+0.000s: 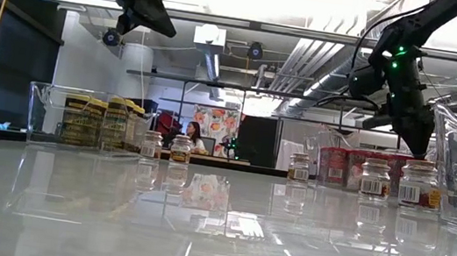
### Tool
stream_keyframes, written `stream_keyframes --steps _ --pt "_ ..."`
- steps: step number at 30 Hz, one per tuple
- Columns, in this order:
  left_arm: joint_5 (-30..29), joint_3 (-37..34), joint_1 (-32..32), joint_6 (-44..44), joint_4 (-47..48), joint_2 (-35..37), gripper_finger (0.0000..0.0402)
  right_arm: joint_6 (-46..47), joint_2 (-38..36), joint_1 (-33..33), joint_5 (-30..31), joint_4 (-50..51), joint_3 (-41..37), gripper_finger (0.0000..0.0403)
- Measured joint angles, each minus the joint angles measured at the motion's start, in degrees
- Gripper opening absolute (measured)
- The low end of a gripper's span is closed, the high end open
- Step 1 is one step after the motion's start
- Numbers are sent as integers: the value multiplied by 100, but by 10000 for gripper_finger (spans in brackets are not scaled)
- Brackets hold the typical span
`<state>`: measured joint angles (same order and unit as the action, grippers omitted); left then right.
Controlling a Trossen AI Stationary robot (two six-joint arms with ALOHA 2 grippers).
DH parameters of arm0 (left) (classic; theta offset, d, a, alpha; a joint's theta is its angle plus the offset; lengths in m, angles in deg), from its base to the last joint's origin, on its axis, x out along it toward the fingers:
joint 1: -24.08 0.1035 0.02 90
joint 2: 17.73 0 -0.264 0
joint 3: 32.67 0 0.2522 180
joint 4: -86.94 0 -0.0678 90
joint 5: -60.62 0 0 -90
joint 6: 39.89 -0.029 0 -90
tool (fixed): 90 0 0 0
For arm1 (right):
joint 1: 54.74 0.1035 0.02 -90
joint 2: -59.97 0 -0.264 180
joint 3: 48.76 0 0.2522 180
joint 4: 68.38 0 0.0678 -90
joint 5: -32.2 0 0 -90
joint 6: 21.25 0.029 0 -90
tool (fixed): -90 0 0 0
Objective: Sort spices by type
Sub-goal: Put the red seasoning can into the top right transparent bin, then adjust the top right transparent bin
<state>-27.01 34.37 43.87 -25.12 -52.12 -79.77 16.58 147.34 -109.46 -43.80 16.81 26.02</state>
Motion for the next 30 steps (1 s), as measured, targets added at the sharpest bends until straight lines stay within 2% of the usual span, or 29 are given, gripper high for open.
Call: stream_keyframes --steps 5,11,21,30 --pt "0 0 0 -46 0 0 0 388 0 2 181 -242 0 0" --pt "2 2 0 -12 81 0 0 307 -16 76 193 -37 0 0" --pt "2 2 0 -120 129 0 0 429 -691 430 148 -414 2 0" --pt "2 2 0 -140 129 0 0 419 -438 347 198 -334 2 0"
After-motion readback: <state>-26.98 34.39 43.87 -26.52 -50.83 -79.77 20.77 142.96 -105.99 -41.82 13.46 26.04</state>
